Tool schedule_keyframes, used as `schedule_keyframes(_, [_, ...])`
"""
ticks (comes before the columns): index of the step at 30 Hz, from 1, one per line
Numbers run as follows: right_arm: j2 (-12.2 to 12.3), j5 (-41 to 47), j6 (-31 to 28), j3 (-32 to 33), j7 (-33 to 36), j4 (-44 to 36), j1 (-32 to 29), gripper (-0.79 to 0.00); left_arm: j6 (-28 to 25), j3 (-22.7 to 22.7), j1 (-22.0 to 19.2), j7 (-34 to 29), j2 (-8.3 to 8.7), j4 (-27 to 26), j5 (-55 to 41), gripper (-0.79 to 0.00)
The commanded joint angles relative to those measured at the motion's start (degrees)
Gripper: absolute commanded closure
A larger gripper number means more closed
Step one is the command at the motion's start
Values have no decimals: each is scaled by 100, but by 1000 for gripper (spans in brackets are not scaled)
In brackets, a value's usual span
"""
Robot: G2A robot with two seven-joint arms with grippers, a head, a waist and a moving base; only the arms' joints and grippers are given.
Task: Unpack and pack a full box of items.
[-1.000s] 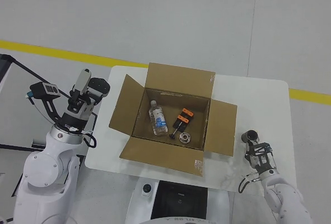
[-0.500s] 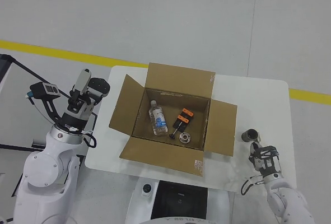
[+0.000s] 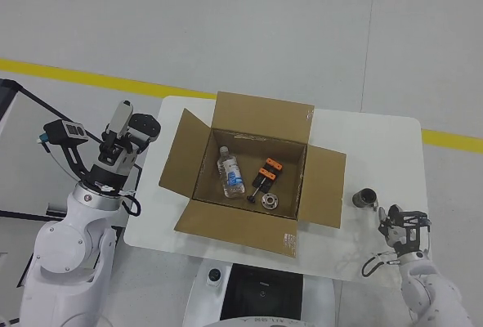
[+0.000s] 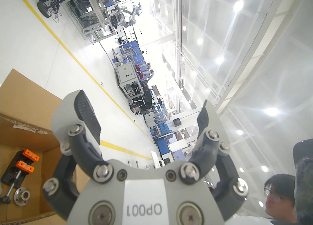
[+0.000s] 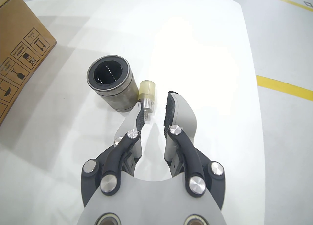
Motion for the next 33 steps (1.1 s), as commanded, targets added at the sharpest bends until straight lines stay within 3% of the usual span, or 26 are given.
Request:
schedule_keyframes(1, [-13,-1,66,-83,70,31,61,-243,0,0,0,0,0,0,0,-785])
schedule_keyframes(3, [-28,-9,139,-174,110,25,100,-314,0,0,0,0,0,0,0,-785])
schedule_keyframes(6, [-46,-48,254,-277,116,4,110,-336,0,0,0,0,0,0,0,-785])
schedule_keyframes(33, [-92,385,386,-495,592,697,745,-280,0,0,0,0,0,0,0,-785])
